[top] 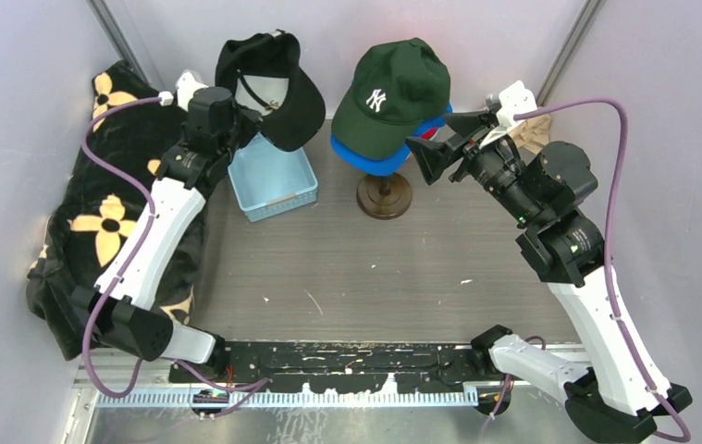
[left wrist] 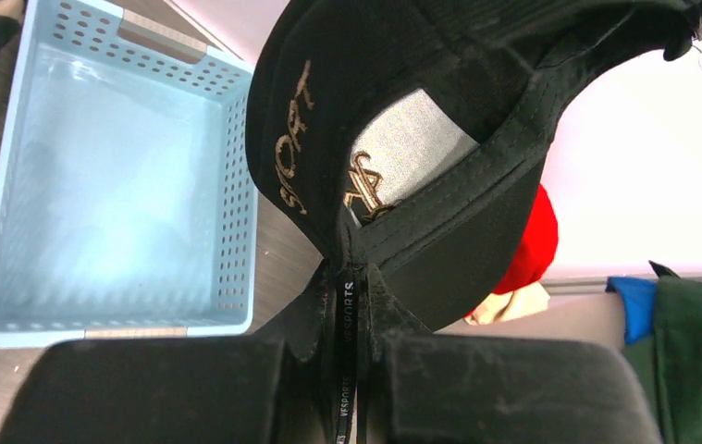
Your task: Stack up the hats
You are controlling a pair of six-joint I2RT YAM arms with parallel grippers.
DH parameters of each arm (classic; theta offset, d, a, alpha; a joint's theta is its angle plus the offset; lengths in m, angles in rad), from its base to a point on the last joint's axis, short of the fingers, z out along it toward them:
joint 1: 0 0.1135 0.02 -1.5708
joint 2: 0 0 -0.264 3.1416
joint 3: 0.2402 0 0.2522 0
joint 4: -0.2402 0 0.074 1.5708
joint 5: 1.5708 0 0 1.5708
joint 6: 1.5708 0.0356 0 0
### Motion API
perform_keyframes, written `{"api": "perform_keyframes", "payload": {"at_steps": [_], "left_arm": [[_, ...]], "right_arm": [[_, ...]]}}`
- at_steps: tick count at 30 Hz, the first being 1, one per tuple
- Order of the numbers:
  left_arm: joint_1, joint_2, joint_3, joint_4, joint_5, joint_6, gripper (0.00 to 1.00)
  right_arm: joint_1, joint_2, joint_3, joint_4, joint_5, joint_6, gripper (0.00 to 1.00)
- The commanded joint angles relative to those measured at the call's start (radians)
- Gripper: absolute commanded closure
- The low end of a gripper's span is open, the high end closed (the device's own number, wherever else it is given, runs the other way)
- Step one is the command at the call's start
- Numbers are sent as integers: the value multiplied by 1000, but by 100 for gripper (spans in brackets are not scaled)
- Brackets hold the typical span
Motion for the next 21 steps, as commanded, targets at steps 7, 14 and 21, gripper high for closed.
{"api": "perform_keyframes", "payload": {"at_steps": [7,14,21], "left_arm": [[-64,-2,257,-434,-216,-125,100],[-64,107,494,-660,-231,-210,100],[-65,229,693,-891,-219,-298,100]], "right_arm": [[63,112,102,97,-216,59,21],[384,313,240,39,71,-135,18],[503,479,307,88,179,-235,17]]}}
